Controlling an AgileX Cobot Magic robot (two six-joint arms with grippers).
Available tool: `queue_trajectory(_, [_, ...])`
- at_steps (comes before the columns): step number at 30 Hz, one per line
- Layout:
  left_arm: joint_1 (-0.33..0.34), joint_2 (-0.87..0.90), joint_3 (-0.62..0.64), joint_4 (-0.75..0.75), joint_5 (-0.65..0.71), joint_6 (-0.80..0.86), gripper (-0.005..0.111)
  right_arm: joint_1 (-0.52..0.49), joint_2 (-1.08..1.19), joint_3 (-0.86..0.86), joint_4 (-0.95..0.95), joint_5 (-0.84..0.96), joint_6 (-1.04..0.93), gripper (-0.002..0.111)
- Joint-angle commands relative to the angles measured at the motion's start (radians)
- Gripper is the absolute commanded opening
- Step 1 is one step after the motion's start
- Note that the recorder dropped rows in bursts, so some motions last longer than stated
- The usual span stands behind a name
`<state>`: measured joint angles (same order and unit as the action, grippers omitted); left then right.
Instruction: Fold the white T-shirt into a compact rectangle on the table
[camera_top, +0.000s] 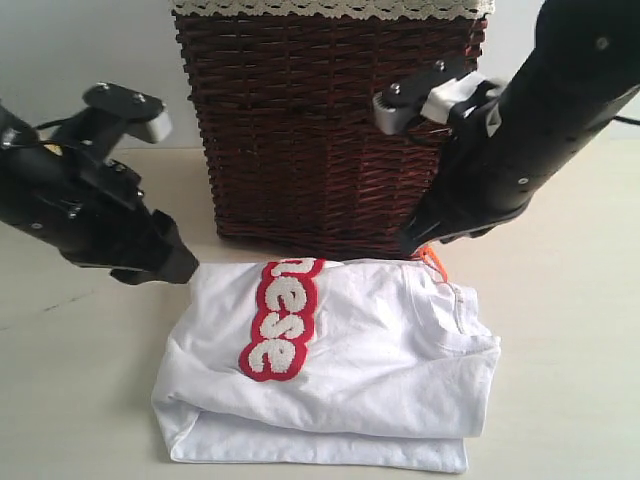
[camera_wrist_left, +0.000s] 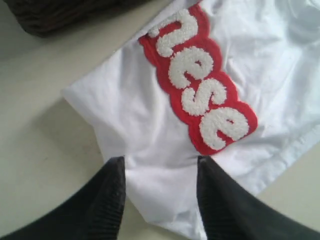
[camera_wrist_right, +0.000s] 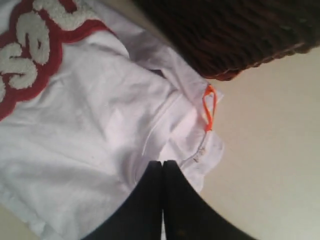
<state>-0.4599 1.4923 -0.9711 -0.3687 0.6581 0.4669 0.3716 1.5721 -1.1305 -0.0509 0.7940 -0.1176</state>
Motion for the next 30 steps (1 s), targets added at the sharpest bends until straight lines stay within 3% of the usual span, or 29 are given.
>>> queue_trajectory(1, [0.030,-0.210,0.113,0.043,-0.015,-0.106,0.045,0.001,-0.183,0.102,-0.108,-0.070,0.136,0.000])
queue_trajectory(8, [0.056,-0.679,0.317,0.023,-0.176,-0.114,0.045,0.001,-0.620,0.377,-0.203,-0.163,0.243,0.000])
queue_trajectory(16, [0.056,-0.939,0.410,0.053,-0.194,-0.114,0.041,0.001,-0.916,0.514,-0.199,-0.153,0.253,0.000])
queue_trajectory(22, [0.056,-0.984,0.420,0.055,-0.221,-0.103,0.000,0.001,-1.060,0.537,-0.194,-0.146,0.253,0.000])
queue_trajectory(30, [0.056,-0.984,0.420,0.051,-0.221,-0.105,0.000,0.001,-1.070,0.537,-0.192,-0.146,0.253,0.000])
